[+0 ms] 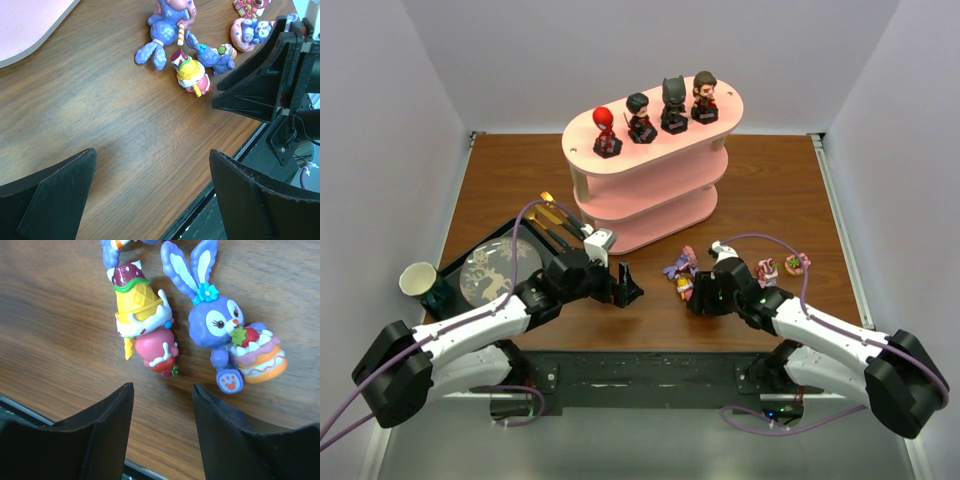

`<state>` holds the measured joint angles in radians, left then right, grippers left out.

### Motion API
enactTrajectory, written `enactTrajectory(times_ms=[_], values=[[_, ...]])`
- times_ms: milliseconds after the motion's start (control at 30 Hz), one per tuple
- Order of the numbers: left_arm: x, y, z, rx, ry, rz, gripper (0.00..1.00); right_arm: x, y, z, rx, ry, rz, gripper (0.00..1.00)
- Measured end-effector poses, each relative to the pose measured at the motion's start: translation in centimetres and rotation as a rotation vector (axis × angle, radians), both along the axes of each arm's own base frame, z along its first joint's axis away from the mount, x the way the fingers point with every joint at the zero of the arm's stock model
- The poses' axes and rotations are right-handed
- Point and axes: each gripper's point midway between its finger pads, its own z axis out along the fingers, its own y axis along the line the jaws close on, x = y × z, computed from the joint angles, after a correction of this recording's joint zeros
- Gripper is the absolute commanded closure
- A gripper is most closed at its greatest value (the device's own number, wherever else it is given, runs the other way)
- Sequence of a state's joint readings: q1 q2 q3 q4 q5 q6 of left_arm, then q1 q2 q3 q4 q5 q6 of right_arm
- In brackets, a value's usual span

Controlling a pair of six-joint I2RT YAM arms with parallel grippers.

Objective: Place and organize the plastic toys onto the shelf

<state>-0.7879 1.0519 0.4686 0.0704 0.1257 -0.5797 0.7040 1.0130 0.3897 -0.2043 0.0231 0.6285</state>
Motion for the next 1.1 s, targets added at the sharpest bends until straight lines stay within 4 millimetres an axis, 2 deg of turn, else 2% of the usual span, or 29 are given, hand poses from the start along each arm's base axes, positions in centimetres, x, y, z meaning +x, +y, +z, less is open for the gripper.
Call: enactTrajectory(times_ms=[133, 333, 600, 800, 933, 1100], values=[[0.0, 0.0, 0.1, -0.003, -0.003, 0.0, 0.0, 0.4, -0.2, -0.7, 0.065, 0.011, -0.043, 0.51], [0.0, -0.1, 0.1, -0.003, -0.003, -0.001, 0.0, 1.9, -0.3, -0.6, 0.193, 0.002, -0.12, 0.53], [0.1, -0.2, 0.3, -0.012, -0.01, -0.003, 0.0, 2.2, 1.1, -0.6, 0.272, 0.016, -0.097, 0.55], [0.1, -0.3, 0.4, -0.017, -0.011, -0.009, 0.0, 2.3, 1.7, -0.8, 0.304, 0.026, -0.089, 0.71], [0.1, -0.5, 0.5, -0.019, -0.021, -0.018, 0.0, 2.2, 2.1, -0.6, 0.325, 0.03, -0.081, 0.88], [0.0, -0.9, 0.8, -0.022, -0.051, -0.048, 0.0, 1.9, 1.7, -0.1, 0.322, 0.027, -0.084, 0.98]])
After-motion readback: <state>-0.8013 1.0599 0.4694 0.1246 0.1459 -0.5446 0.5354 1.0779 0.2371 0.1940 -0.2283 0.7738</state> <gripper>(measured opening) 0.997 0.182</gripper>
